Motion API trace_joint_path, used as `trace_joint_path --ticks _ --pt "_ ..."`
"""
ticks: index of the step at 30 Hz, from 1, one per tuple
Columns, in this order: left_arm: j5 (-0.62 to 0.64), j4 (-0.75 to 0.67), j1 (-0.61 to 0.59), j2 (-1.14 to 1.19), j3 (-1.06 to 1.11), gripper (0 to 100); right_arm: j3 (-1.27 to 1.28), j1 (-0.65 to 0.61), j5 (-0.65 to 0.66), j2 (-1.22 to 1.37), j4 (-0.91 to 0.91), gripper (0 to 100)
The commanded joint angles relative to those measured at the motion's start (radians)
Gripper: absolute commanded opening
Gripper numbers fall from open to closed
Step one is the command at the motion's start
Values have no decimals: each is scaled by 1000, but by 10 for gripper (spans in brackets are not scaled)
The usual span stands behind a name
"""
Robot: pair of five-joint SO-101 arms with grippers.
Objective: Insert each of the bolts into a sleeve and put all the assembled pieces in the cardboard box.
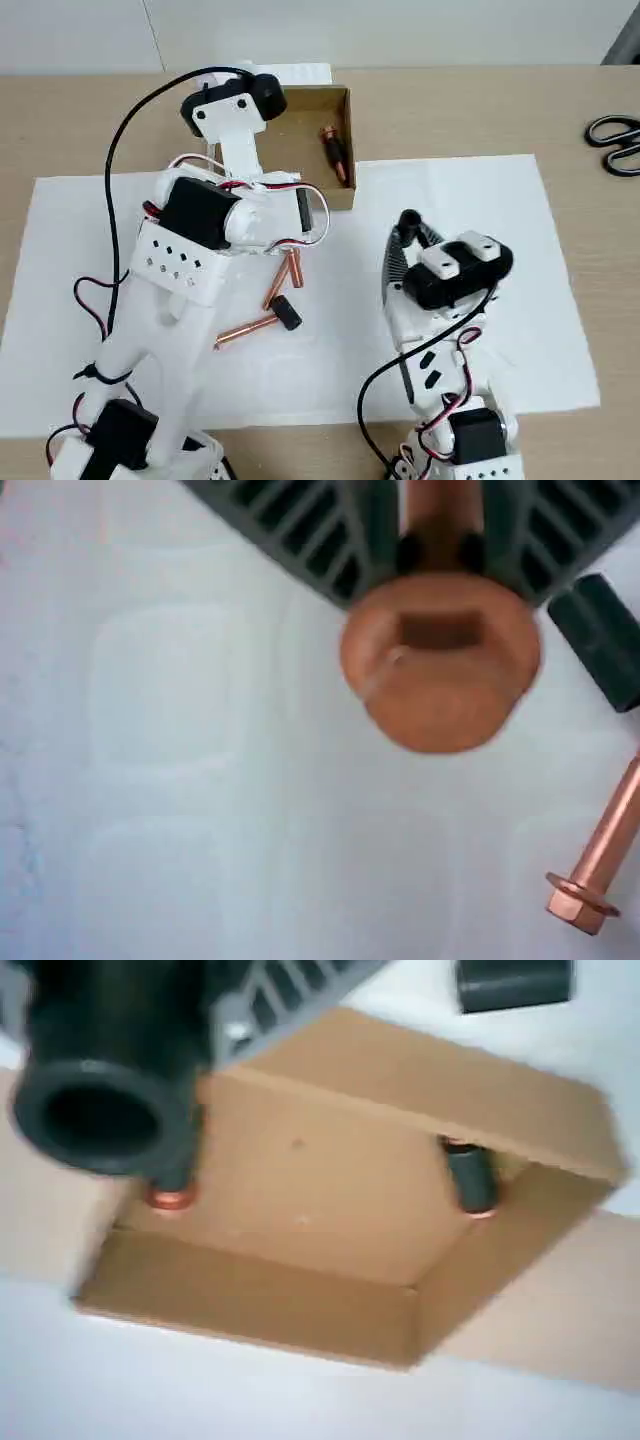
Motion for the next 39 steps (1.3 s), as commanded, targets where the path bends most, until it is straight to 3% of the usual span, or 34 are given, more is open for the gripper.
trace_joint_path --ticks 1,5,10,26,29,32,39 --pt "-5 12 5 -44 -7 6 -57 -54 9 -16 -25 4" --pt "-5 15 5 -68 -7 6 -57 -87 11 -16 -25 4" --pt "-5 5 69 -288 12 6 -57 -81 11 -16 -24 4" --pt "-11 -388 81 -810 524 6 -57 -87 11 -16 -27 4" --pt "-75 -459 81 -882 656 6 -57 -87 9 -18 -27 4" --pt "-187 -589 81 -985 786 6 -55 -87 9 -18 -28 4" --pt "-310 -1131 83 -1227 1173 6 25 -87 9 -18 -191 4"
